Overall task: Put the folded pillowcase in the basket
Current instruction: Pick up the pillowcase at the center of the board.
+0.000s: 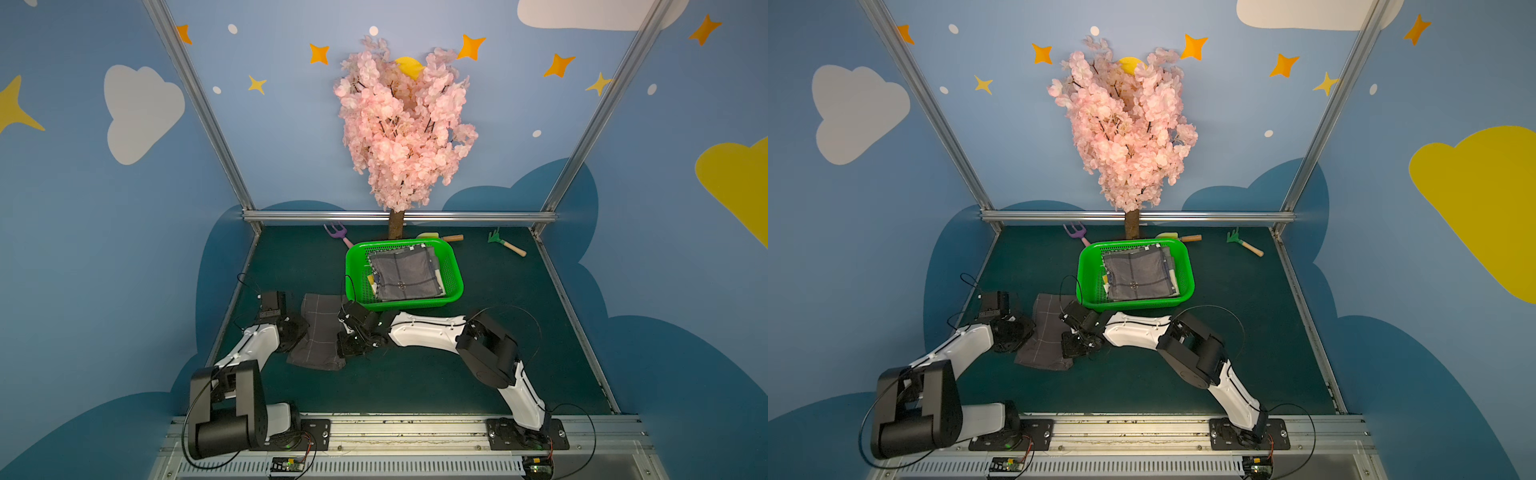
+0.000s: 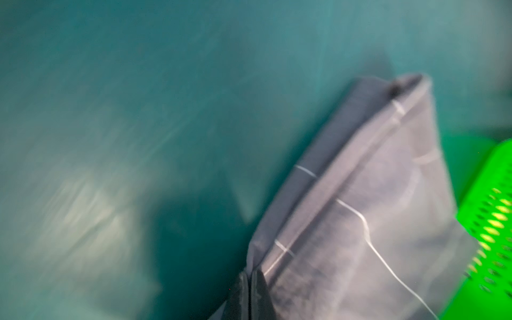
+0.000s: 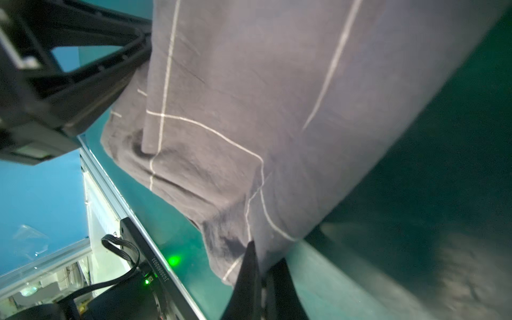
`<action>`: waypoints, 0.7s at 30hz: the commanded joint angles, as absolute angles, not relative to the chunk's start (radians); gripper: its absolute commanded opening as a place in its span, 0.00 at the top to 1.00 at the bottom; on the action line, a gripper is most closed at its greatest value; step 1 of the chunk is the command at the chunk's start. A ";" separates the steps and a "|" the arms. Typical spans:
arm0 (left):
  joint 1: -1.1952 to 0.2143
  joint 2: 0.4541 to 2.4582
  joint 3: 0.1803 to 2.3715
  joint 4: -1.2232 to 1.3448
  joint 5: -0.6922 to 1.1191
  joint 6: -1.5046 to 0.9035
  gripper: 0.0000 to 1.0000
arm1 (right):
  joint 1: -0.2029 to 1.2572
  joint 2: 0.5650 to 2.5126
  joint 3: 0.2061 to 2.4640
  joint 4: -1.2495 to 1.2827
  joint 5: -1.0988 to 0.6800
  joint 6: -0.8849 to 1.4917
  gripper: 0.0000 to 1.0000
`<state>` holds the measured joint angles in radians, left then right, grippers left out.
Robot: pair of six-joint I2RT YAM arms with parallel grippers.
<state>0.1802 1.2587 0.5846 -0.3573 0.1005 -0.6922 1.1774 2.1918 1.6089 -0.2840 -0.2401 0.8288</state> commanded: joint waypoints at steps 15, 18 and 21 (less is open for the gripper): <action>0.204 1.035 0.747 -0.591 0.090 -0.664 0.97 | 1.201 2.260 2.051 -0.627 -0.210 0.545 1.00; 0.210 1.023 0.757 -0.591 0.092 -0.671 0.97 | 1.197 2.265 2.116 -0.679 -0.186 0.506 1.00; 0.213 1.004 0.788 -0.585 0.099 -0.679 0.97 | 1.191 2.254 2.142 -0.687 -0.162 0.480 1.00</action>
<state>0.2062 1.0306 0.7414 -0.5770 0.0872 -0.6781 1.1976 2.2562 2.1117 -0.6258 -0.2043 0.5407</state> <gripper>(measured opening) 0.050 0.054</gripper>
